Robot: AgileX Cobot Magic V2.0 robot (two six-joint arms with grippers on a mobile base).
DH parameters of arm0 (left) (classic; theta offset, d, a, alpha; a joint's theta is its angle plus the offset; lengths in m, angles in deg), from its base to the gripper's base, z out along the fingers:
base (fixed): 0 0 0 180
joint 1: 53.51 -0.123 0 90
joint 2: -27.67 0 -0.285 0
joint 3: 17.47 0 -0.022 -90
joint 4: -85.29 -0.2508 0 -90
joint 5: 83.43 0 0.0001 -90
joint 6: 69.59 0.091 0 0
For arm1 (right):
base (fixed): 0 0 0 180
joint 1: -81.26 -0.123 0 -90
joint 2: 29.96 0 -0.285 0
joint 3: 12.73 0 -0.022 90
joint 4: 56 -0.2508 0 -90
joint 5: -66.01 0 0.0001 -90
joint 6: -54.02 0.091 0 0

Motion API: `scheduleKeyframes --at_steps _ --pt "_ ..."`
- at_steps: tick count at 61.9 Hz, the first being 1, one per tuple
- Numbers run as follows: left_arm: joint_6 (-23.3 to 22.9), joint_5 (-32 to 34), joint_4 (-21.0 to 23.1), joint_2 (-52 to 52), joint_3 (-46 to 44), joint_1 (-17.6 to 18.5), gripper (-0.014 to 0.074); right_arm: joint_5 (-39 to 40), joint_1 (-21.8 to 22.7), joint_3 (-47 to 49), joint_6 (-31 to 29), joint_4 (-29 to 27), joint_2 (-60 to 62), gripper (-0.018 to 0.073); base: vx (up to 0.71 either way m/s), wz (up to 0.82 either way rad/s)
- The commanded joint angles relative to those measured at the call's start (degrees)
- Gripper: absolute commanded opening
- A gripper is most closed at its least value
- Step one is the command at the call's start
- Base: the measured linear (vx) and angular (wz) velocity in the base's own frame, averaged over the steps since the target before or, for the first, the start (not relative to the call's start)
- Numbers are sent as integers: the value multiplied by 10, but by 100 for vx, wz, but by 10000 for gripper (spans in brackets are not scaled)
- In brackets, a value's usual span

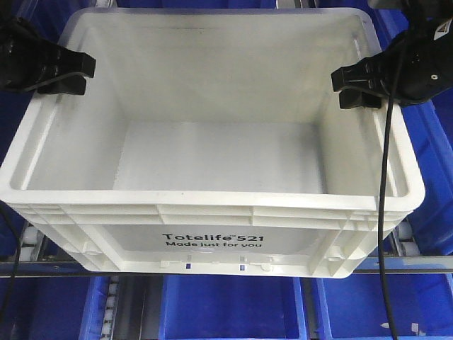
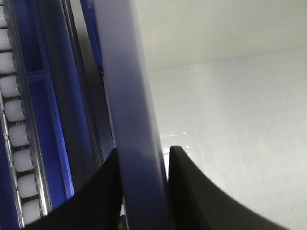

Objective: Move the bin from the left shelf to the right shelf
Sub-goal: 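Carry the tote over the roller shelf with both grippers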

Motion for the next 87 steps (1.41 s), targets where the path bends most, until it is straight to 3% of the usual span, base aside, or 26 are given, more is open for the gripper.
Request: scheduleKeyframes --at_steps 1,49,87 --pt "15 48 11 -33 -23 1 -8 46 5 20 0 14 23 -4 3 2" --pt "15 53 11 -33 -23 1 -8 46 5 20 0 14 23 -4 0 0" --pt "15 101 11 -7 -23 1 -8 124 5 20 -1 16 9 -4 0 0"
